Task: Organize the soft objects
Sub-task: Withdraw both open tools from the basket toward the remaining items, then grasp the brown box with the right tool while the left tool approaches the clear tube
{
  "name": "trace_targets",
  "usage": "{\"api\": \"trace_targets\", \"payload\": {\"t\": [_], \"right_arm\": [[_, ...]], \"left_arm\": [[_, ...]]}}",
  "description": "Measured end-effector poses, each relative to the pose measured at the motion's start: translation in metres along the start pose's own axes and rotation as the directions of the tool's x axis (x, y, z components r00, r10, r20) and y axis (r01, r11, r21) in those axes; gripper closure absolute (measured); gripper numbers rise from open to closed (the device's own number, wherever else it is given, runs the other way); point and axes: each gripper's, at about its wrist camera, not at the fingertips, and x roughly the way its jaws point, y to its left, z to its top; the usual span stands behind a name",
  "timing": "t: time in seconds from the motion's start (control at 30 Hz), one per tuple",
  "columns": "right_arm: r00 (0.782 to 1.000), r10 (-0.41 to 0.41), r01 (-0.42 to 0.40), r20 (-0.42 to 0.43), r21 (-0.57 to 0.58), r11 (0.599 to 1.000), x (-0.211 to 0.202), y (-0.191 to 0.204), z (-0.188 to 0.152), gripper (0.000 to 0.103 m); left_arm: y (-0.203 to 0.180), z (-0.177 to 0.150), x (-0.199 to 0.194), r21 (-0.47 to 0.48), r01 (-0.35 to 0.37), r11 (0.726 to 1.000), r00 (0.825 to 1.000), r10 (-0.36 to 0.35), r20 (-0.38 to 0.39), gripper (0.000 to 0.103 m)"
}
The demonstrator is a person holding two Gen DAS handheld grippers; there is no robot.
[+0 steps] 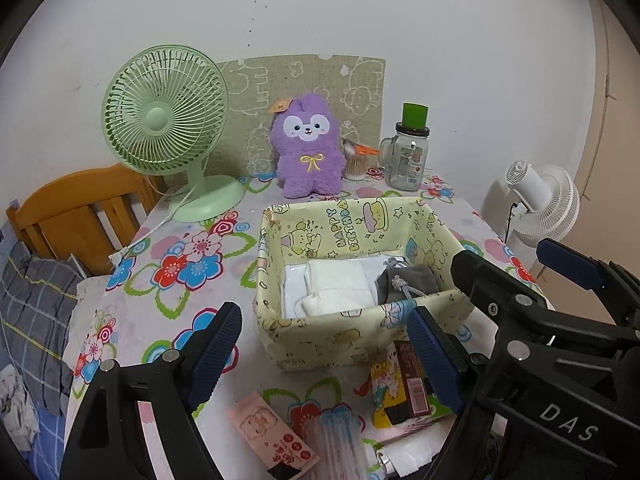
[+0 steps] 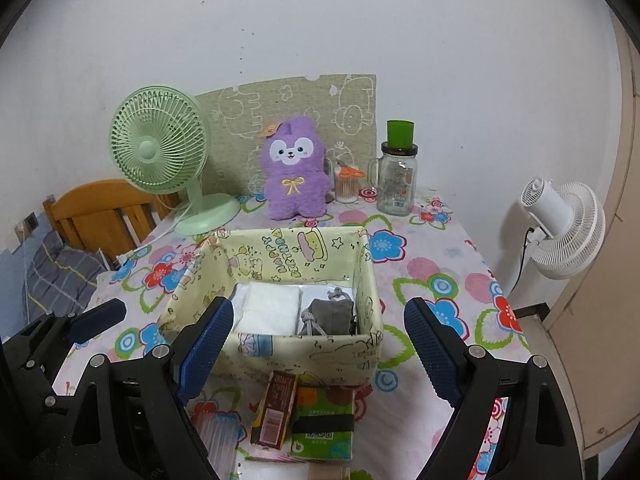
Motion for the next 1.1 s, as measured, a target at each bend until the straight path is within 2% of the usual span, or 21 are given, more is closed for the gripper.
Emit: {"api": "trace_targets", "payload": {"t": [0.47,1.1], "right_arm": [[1.000,0.014,-0.014,-0.004,-0.017,1.000,-0.013,0.007,-0.016,0.014],[0.999,0.025,-0.026,-0.039,-0.018,1.000,-0.014,0.013,-0.043,0.014]], "left_arm": [[0.000,-0.020,-0.012,-0.005,0.000,1.000,1.000,0.000,-0.004,0.016],[0.006,-0.045,-0.010,-0.020,0.016,1.000,0.999,-0.017,-0.050,0.016]]}}
